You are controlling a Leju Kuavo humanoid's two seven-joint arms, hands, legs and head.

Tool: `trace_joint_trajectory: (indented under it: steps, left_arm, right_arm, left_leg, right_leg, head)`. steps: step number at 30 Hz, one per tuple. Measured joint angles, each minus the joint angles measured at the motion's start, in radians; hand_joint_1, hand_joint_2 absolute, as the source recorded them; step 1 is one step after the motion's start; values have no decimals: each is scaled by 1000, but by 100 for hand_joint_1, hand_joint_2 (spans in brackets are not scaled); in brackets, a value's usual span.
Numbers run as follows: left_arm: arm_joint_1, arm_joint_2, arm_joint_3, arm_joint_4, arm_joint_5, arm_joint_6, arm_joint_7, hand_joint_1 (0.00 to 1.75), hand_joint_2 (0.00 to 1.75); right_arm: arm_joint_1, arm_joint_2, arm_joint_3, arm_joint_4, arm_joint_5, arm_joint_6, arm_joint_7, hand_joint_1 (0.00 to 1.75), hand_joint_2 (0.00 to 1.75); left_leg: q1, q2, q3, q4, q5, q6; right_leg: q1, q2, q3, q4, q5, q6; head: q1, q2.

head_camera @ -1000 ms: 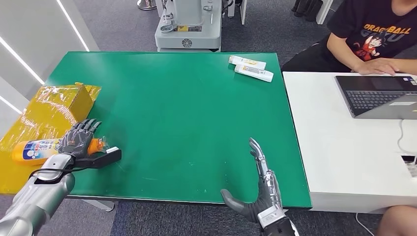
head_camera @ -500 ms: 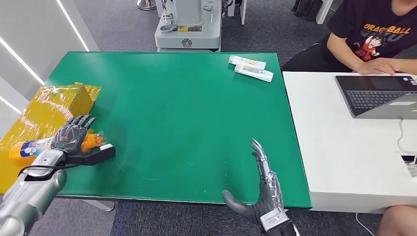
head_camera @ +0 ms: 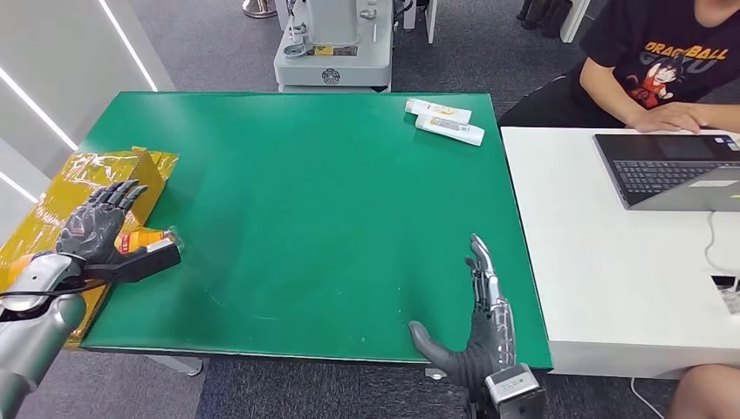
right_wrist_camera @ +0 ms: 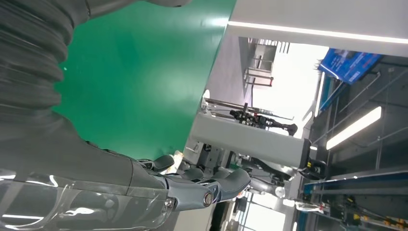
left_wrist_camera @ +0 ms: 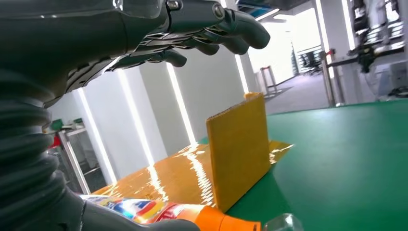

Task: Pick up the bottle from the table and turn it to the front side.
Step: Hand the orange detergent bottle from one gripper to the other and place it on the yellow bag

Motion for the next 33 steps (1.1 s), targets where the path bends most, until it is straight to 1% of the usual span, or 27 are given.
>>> trace_joint_trajectory:
  steps: [3, 7, 14, 17, 21, 25, 26, 27, 28, 30, 31, 33]
  left_arm:
    - [20, 16, -1, -57, 33, -17, -6, 0, 175]
    - [24, 20, -7, -115, 51, -37, -6, 0, 175]
    - [15, 2, -19, -194, 133, -39, -22, 0, 175]
    - [13, -16, -20, -239, 246, -44, -48, 0, 175]
    - [13, -59, -18, -335, 458, -74, -86, 0, 175]
    - [24, -113, -16, -449, 635, -107, -88, 0, 175]
    - [29, -127, -16, -473, 669, -125, -85, 0, 175]
    - [37, -143, -14, -495, 717, -163, -84, 0, 175]
    - [52, -166, -12, -519, 795, -220, -82, 0, 175]
    - [100, -233, -14, -572, 994, -340, -82, 0, 175]
    - [127, -270, -24, -596, 1076, -365, -82, 0, 175]
    - [173, -332, -53, -631, 1161, -354, -81, 0, 175]
  right_arm:
    - [-14, 10, 0, 1, -4, -9, -3, 0, 175]
    - [-23, 22, -1, -3, -2, -10, -1, 0, 175]
    - [-21, 29, -10, -7, 9, -4, -10, 0, 175]
    - [-20, 31, -15, -7, 16, 0, -10, 0, 175]
    - [-20, 36, -18, -7, 25, 12, -6, 0, 175]
    - [-22, 38, -18, -7, 27, 21, -2, 0, 175]
    - [-23, 39, -18, -7, 27, 22, -3, 0, 175]
    - [-24, 39, -18, -7, 27, 20, -6, 0, 175]
    - [-24, 39, -18, -7, 27, 17, -9, 0, 175]
    - [-26, 39, -18, -7, 26, -2, -14, 0, 175]
    - [-26, 39, -17, -8, 27, -14, -15, 0, 175]
    - [-26, 39, -17, -14, 30, -31, -9, 0, 175]
  left_leg:
    - [0, -1, 0, 0, 0, 0]
    - [0, -1, 0, 0, 0, -1]
    - [0, -1, 1, 0, 0, -1]
    - [0, -1, 1, 0, 0, -1]
    - [0, -1, 1, 0, 0, -1]
    - [0, -2, 1, 0, 0, -1]
    - [0, -2, 1, 0, 0, -1]
    - [-1, -2, 1, 0, 0, -1]
    - [-1, -2, 2, 0, 0, -1]
    - [-2, -4, 2, 0, 0, 0]
    - [-2, -4, 2, 0, -1, 0]
    - [-3, -4, 1, 0, -1, 0]
  right_leg:
    - [0, -1, 0, 0, 0, 0]
    - [0, -1, 0, 0, 0, 0]
    - [0, -1, 0, 0, 0, 0]
    - [0, -1, 0, 0, 0, 0]
    - [0, -1, 1, 0, 0, 0]
    - [0, -2, 1, 0, 0, 0]
    - [0, -2, 1, 0, 0, 0]
    - [-1, -2, 1, 0, 0, 0]
    - [-1, -2, 2, 0, 0, 0]
    - [-2, -4, 2, -1, -1, 1]
    - [-3, -4, 2, -1, -1, 1]
    - [-3, -4, 2, -1, -1, 1]
  head:
    - [0, 0]
    - [0, 0]
    - [0, 0]
    - [0, 0]
    - [0, 0]
    - [0, 0]
    - [0, 0]
    - [0, 0]
    - [-1, 0]
    - [-1, 0]
    - [0, 0]
    - [0, 0]
